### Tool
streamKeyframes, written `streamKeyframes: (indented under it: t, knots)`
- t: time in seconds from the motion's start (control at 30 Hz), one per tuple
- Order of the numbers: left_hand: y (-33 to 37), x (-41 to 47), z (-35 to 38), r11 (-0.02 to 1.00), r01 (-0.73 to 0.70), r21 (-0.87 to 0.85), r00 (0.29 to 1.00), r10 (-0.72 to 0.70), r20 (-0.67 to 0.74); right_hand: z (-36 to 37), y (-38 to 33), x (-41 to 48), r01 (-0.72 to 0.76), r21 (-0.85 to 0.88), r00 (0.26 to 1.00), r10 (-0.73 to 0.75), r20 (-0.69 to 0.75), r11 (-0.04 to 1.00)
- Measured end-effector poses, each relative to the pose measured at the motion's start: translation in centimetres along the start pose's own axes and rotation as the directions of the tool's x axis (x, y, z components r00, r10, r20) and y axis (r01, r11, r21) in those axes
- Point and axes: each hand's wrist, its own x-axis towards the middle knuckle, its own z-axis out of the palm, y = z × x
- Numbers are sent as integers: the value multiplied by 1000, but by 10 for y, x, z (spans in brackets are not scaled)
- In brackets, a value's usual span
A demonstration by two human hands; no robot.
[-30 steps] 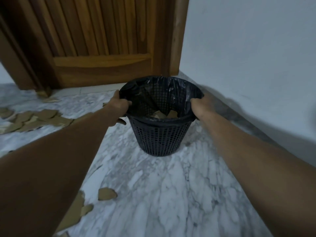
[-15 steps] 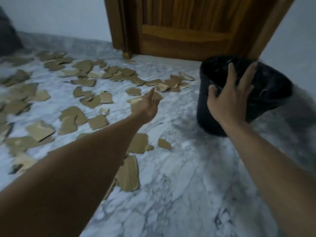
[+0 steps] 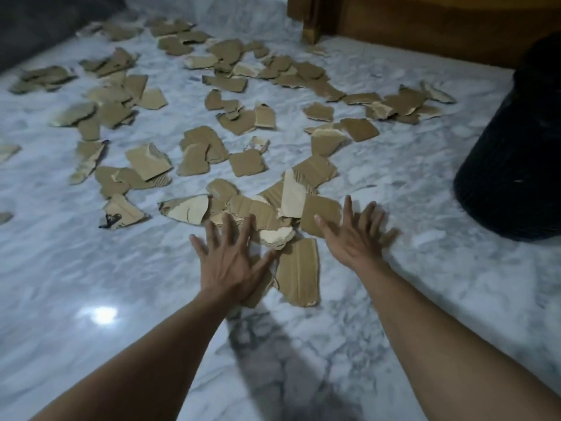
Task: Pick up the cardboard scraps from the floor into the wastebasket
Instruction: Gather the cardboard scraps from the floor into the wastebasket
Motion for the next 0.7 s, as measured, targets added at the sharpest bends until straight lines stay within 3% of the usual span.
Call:
streamKeyframes:
  t: [0.13,0.3,0.47,0.6,0.7]
  knots:
    - [-15,23,-10,1000,-13,-28,995,10,-100,8,-39,17,46,28,999,-45,-23,999]
    - [-37,69,-12,974,182,-135,980,-190,-50,7,-83,46,106,-45,994,-105,25,993]
    - [-36,84,-19,983,121,-140,975,-144,-168,21,-114,38,176,-12,978,-177,-115,984]
    - [-36,86,-23,969,199,-145,973,-213,-86,10,-124,33,139,39,983,-133,-129,990]
    - [-38,86,-23,980,173,-103,964,-190,-186,9,-134,27,76,134,994,-64,-94,988]
